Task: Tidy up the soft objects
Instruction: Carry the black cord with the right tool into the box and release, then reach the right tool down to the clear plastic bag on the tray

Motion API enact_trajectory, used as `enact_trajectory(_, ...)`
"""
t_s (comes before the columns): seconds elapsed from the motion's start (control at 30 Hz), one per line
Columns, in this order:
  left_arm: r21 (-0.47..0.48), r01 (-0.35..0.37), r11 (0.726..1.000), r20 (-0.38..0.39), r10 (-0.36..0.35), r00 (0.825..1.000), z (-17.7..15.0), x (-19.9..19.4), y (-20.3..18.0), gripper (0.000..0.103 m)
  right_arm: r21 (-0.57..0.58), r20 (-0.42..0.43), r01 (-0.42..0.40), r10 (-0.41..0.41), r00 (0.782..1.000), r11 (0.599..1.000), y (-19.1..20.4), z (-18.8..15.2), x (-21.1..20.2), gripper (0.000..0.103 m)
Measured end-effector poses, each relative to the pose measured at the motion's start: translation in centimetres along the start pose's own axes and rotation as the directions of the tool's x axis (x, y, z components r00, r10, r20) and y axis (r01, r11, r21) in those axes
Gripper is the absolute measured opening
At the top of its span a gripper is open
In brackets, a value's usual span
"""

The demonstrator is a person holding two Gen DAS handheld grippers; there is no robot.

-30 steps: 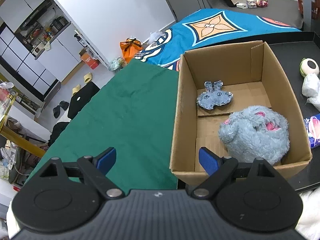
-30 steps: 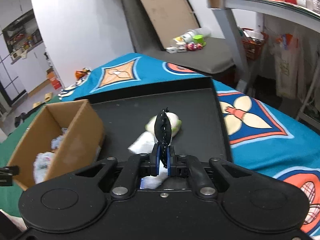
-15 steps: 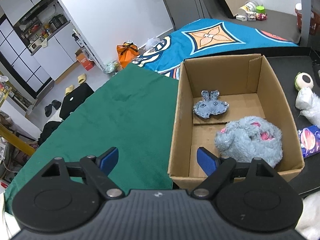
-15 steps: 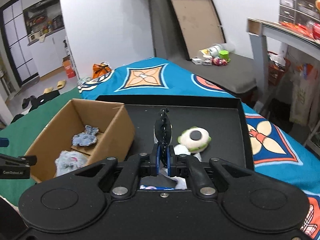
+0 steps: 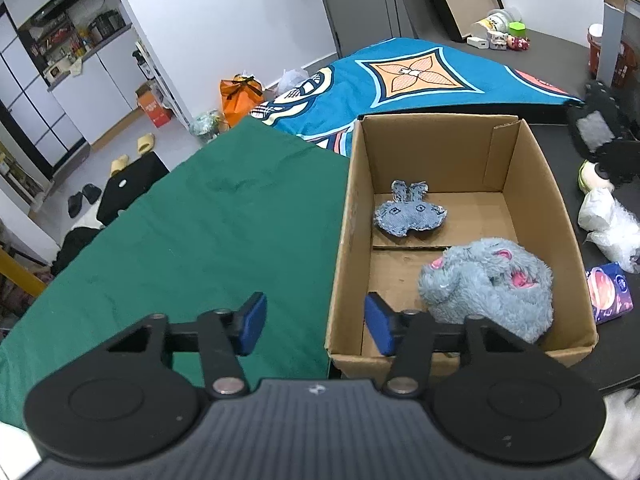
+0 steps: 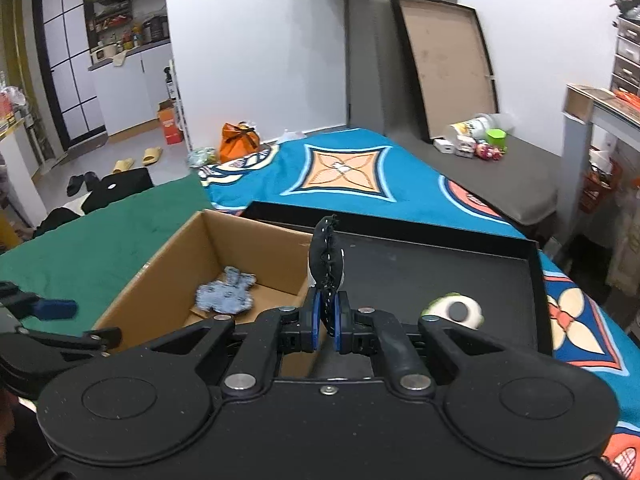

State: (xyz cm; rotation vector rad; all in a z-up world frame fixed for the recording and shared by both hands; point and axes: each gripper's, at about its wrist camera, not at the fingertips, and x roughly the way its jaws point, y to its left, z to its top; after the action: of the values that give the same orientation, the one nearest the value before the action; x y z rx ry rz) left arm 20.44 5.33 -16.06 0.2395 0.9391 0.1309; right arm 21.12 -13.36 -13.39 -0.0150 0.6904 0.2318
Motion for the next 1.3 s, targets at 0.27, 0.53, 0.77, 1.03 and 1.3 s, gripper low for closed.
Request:
enact_trajectory(0.27,-0.013,0.035,0.999,-0.029,-0.035,0.999,-0.1,0.7,0.3,0.027,-0.065,-0.008,-0.014,0.014,1.0,0.998,2.9,0.8,0.6,0.007)
enact_trajectory(0.53,-0.031,0.061,0.998,-0.027,-0.062,0.998,-0.2,0.9,0.7,0.02,-0.138,-0.029,-0.046,0.043,0.999,0.989,5.4,1.5,1.2,0.014)
enact_trajectory(0.77,-0.028,0.065,0.997,-0.025,-0.066,0.998,-0.4,0.9,0.9,0.02,-0.215,-0.028,-0.01,0.004,1.0,0.976,5.6,1.9,0.9,0.048)
enact_trajectory(1.03,-0.004,0.048,0.999,-0.007,-0.048,0.999,-0.4,0.2,0.5,0.024,-0.189,-0.018,0.022,-0.026,1.0,0.982,2.4,1.5,-0.8,0.057)
enact_trajectory(1.3,0.011,0.032,0.999,0.01,-0.033,0.999,-0.3,-0.4,0.2,0.053,-0.174,-0.032,0.029,-0.035,0.999,0.984,-0.3,0.1,-2.6,0.059)
